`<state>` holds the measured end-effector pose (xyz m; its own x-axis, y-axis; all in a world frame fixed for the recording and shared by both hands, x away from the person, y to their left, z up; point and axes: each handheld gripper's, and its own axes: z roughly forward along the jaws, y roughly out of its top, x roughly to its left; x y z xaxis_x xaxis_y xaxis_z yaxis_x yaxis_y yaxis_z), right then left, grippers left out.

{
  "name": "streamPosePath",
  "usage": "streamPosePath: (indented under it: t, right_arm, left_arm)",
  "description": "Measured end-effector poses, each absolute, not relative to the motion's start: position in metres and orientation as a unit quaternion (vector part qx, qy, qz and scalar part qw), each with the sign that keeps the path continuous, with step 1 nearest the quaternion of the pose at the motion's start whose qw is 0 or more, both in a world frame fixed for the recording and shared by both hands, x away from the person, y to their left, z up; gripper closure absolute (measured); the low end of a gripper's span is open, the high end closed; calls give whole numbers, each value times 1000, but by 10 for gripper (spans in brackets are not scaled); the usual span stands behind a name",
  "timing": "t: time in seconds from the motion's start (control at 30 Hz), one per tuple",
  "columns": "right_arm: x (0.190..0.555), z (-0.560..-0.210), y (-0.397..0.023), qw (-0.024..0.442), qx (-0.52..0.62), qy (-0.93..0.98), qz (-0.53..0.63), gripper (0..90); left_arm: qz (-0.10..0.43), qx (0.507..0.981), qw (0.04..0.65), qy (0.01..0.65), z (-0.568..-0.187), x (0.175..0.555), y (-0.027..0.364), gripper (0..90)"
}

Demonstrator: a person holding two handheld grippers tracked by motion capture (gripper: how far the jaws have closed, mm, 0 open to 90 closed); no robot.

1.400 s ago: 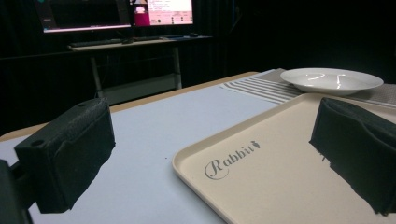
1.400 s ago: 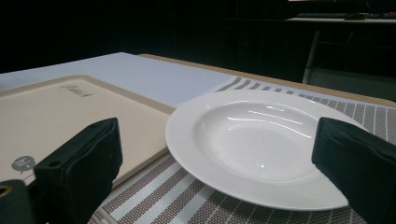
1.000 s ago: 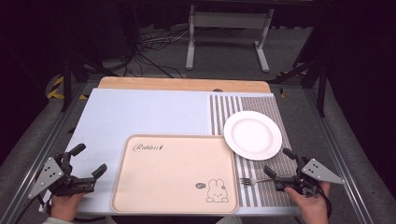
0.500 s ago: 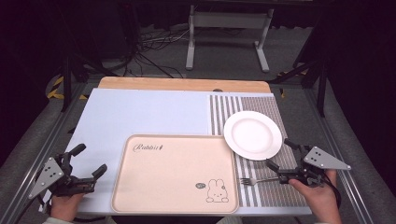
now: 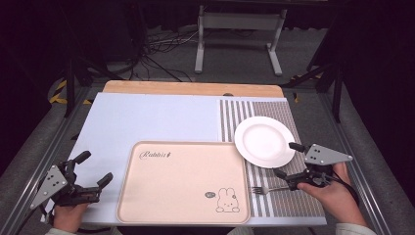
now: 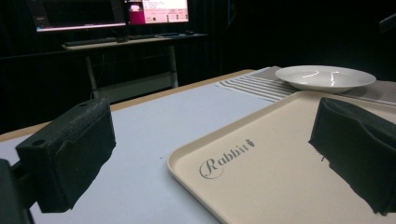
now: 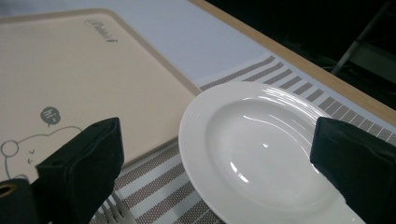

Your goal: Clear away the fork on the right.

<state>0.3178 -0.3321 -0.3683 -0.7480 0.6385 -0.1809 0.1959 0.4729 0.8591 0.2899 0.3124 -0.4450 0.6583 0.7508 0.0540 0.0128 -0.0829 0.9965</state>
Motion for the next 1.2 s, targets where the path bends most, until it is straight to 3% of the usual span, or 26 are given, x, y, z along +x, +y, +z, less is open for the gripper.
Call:
streamPosePath:
  t: [0.7, 1.2]
  right_arm:
    - [333, -352, -315, 200, 176, 921, 286, 81]
    - [339, -360, -303, 157, 149, 956, 198, 107]
  left_arm:
    - [300, 671, 616, 283, -444, 289, 312, 9]
    - [299, 670, 617, 285, -445, 290, 313, 9]
